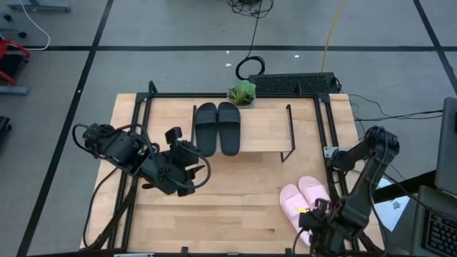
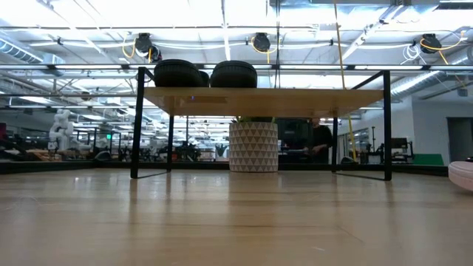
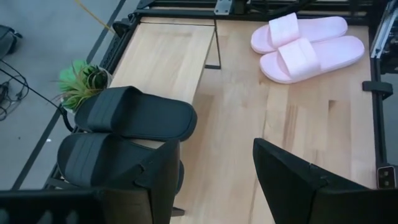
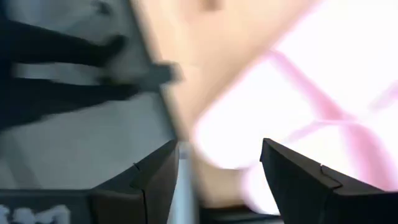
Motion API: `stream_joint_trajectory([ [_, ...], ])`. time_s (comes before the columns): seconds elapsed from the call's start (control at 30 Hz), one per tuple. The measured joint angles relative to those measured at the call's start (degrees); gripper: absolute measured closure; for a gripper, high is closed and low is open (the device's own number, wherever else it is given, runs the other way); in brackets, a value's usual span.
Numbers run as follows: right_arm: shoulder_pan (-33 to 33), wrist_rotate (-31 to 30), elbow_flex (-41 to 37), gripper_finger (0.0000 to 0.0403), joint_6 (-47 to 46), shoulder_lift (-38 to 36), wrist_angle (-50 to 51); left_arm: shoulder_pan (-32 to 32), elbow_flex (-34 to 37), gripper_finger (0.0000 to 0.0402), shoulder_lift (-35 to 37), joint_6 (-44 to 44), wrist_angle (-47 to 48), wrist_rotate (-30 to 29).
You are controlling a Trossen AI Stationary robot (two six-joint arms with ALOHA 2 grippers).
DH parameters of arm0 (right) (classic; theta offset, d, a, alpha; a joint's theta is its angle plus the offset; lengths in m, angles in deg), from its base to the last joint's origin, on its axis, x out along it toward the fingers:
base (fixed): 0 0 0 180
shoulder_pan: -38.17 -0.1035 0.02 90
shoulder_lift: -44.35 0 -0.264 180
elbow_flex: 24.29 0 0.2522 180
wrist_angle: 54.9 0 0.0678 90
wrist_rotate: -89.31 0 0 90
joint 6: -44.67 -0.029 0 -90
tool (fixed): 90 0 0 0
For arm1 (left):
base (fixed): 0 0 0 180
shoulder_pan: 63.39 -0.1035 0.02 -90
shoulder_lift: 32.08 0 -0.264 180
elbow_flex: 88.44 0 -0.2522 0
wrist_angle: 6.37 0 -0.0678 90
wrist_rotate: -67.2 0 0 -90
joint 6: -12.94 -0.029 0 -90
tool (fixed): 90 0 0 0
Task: Pick and place slides into the shelf
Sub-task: Put the left pink slipper on the shelf
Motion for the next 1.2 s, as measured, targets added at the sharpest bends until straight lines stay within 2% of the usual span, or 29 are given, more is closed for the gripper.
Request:
stream_joint_trajectory([
  [0.13, -1.7, -5.9, 0.0, 0.0184, 3.8, 0.2, 9.6, 0.0, 0.0, 0.0197, 0.0, 1.9, -0.1, -0.6],
  [0.27, -3.5, -12.1, 0.0, 0.0184, 8.2, 0.2, 13.1, 0.0, 0.0, 0.0197, 0.0, 3.7, -0.1, -1.5],
  [0.47, -5.9, -12.1, -2.5, 0.0184, 17.1, 0.2, 12.3, 0.0, 0.0, 0.0197, 0.0, 6.6, -0.2, -1.6],
  [0.7, -6.7, -12.0, -7.1, 0.0184, 23.7, 0.2, 6.2, 0.0, 0.0, 0.0197, 0.0, 8.6, -0.2, -1.6],
  [1.03, -6.1, -13.8, -13.3, 0.0184, 25.0, 0.2, -0.6, -0.1, 0.0, 0.0197, 0.0, 8.8, -0.2, -2.1],
  [1.2, -4.6, -15.2, -15.6, 0.0184, 25.3, 0.2, -0.9, -0.1, 0.0, 0.0197, 0.0, 9.1, -0.2, -2.1],
])
